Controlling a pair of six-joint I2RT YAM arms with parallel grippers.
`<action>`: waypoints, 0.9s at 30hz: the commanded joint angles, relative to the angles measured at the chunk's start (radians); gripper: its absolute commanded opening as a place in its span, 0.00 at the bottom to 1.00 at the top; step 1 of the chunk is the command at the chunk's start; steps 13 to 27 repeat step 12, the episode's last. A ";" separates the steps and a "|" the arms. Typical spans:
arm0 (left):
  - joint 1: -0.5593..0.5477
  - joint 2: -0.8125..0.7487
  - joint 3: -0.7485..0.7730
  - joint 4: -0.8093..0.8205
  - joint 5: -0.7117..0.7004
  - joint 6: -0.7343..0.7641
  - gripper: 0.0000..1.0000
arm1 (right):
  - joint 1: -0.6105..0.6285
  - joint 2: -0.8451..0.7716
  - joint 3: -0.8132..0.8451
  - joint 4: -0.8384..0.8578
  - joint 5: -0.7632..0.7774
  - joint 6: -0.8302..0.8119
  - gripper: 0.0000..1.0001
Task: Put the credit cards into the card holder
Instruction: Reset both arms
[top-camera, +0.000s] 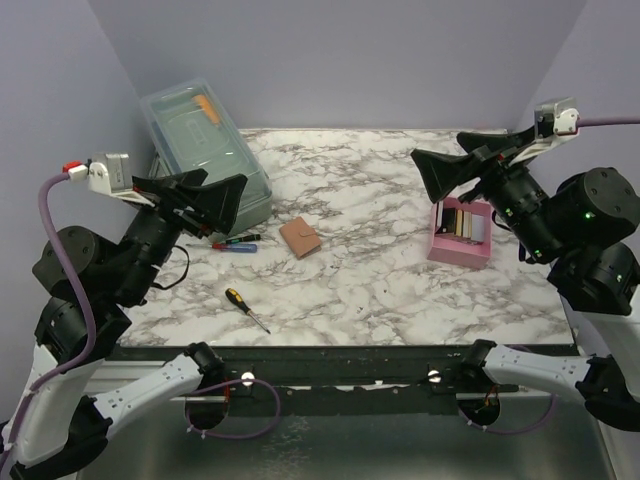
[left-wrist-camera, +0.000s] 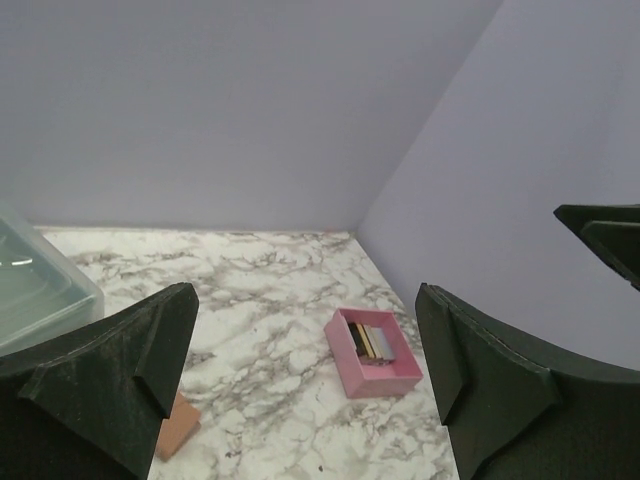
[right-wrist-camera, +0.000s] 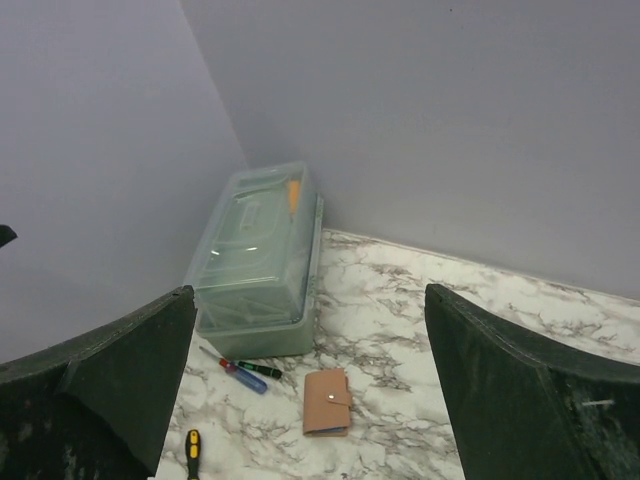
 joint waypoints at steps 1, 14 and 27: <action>0.000 -0.001 0.031 0.101 -0.058 0.095 0.99 | 0.004 -0.033 -0.006 0.026 0.025 -0.023 1.00; 0.000 0.022 0.031 0.227 -0.085 0.206 0.99 | 0.004 -0.058 -0.042 0.099 0.135 -0.100 1.00; 0.000 0.022 0.031 0.227 -0.085 0.206 0.99 | 0.004 -0.058 -0.042 0.099 0.135 -0.100 1.00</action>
